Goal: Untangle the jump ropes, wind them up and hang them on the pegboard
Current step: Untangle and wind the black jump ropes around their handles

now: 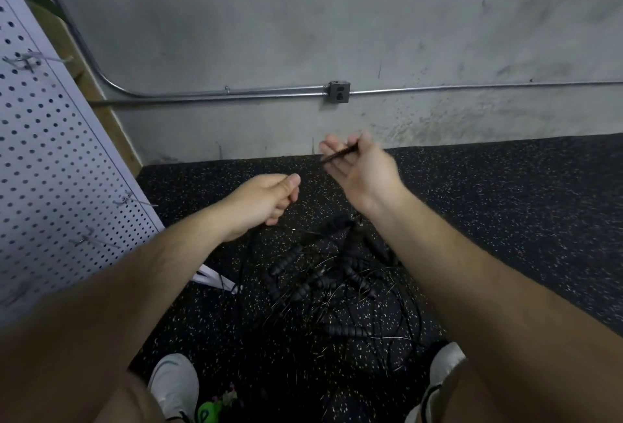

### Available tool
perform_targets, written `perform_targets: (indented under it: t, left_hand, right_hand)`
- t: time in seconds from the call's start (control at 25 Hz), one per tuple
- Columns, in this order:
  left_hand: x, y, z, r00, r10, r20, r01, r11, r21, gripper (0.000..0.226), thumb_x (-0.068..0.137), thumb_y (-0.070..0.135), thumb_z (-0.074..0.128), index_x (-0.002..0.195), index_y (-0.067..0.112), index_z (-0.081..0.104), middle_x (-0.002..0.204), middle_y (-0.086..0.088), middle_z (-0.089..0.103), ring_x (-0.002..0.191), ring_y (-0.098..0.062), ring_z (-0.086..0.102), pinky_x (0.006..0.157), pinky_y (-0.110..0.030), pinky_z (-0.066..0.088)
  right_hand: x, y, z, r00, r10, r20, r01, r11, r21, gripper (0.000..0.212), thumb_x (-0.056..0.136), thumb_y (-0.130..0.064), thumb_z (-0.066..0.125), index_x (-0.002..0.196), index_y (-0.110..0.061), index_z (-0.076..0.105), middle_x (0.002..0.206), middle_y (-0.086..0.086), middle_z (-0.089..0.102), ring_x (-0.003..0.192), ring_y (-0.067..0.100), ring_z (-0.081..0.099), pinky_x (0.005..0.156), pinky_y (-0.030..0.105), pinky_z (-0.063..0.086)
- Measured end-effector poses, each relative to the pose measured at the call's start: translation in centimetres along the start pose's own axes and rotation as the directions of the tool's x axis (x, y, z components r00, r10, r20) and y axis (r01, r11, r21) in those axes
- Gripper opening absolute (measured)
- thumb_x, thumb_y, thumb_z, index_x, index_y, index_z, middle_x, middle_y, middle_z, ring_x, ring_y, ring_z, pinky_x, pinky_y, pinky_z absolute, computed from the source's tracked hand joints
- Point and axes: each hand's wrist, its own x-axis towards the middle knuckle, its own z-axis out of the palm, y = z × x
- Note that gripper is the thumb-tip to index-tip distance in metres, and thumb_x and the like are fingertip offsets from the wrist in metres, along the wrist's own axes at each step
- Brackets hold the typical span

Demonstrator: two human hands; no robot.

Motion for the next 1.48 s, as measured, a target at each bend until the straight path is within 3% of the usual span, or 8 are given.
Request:
perform_targets:
  t: [0.12,0.2,0.4,0.64,0.76,0.92,1.32,1.48]
  left_hand:
    - [0.4,0.9,0.4,0.999,0.051,-0.019,-0.052,0.997,-0.056,0.035,0.109,0.036,0.039,0.087,0.011,0.052,0.058,0.009,0.029,0.053,-0.011,0.024,0.051,-0.028,0.022]
    - [0.4,1.1,0.3,0.997,0.074,0.018,-0.075,0.995,0.060,0.034,0.108,0.034,0.042,0.087,0.012,0.055,0.056,0.011,0.034,0.052,-0.010,0.030,0.053,-0.029,0.029]
    - [0.2,0.1,-3.6,0.999,0.040,-0.004,-0.035,0.896,0.442,0.036,0.106,0.041,0.045,0.084,0.017,0.060,0.054,0.013,0.050,0.058,-0.008,0.051,0.078,-0.042,0.054]
    - [0.8,1.2,-1.8,0.983,0.175,-0.055,-0.157,0.958,0.240,0.030,0.108,0.021,0.043,0.083,0.016,0.058,0.058,0.013,0.048,0.064,-0.012,0.045,0.072,-0.045,0.051]
    - [0.8,1.0,-2.2,0.981,0.188,0.055,-0.193,0.885,0.423,0.025,0.107,0.016,0.045,0.087,0.021,0.059,0.072,0.009,0.061,0.069,-0.012,0.056,0.073,-0.035,0.047]
    - [0.4,-1.0,-5.3,1.000,-0.001,0.023,-0.014,0.770,0.638,0.023,0.107,0.022,0.046,0.102,0.032,0.067,0.096,0.014,0.072,0.098,-0.005,0.064,0.085,-0.028,0.048]
    - [-0.2,2.6,-2.6,0.964,0.255,-0.073,-0.205,0.889,0.409,0.044,0.106,0.014,0.047,0.075,0.040,0.064,0.072,0.011,0.065,0.073,-0.002,0.059,0.076,-0.021,0.045]
    - [-0.7,2.7,-2.6,0.964,0.259,-0.059,-0.211,0.882,0.422,0.026,0.106,0.018,0.049,0.088,0.019,0.068,0.080,0.011,0.070,0.074,0.005,0.061,0.074,-0.016,0.042]
  right_hand:
    - [-1.2,2.7,0.4,0.981,0.073,0.179,-0.018,0.957,-0.289,0.031,0.111,-0.024,0.032,0.104,-0.006,0.057,0.119,0.013,0.072,0.081,0.020,0.070,0.090,0.037,0.054]
    - [-1.8,3.0,1.4,0.982,0.069,0.175,-0.021,0.964,-0.264,0.032,0.111,-0.027,0.032,0.103,-0.006,0.055,0.109,0.014,0.075,0.078,0.020,0.070,0.073,0.030,0.053]
    - [-0.1,-1.8,-0.1,0.980,-0.168,-0.106,0.170,0.985,0.009,0.032,0.111,-0.029,0.031,0.106,-0.006,0.051,0.087,0.012,0.071,0.088,0.026,0.075,0.084,0.037,0.059]
    - [0.1,4.3,0.5,0.984,0.096,0.151,-0.032,0.923,-0.384,0.033,0.103,-0.029,0.054,0.116,-0.001,0.066,0.117,0.019,0.071,0.112,0.030,0.068,0.103,0.039,0.050]
    - [-0.1,3.5,0.8,0.983,-0.016,0.180,0.077,0.940,-0.333,0.030,0.107,-0.024,0.046,0.117,-0.001,0.062,0.113,0.011,0.074,0.105,0.024,0.070,0.100,0.039,0.052]
    - [0.5,-1.1,-0.8,0.986,-0.167,0.018,0.168,0.978,-0.123,0.029,0.110,-0.025,0.036,0.114,-0.005,0.057,0.114,0.012,0.074,0.104,0.023,0.073,0.102,0.044,0.053]
    - [-0.5,4.7,1.5,0.957,-0.126,0.262,0.214,0.915,-0.343,0.024,0.098,-0.006,0.061,0.120,-0.004,0.053,0.099,0.019,0.065,0.090,0.026,0.068,0.095,0.041,0.055]
    - [-1.3,3.5,1.8,0.929,-0.254,0.269,0.355,0.815,-0.458,0.011,0.096,0.003,0.060,0.105,-0.004,0.062,0.095,0.017,0.074,0.087,0.028,0.072,0.084,0.037,0.060]
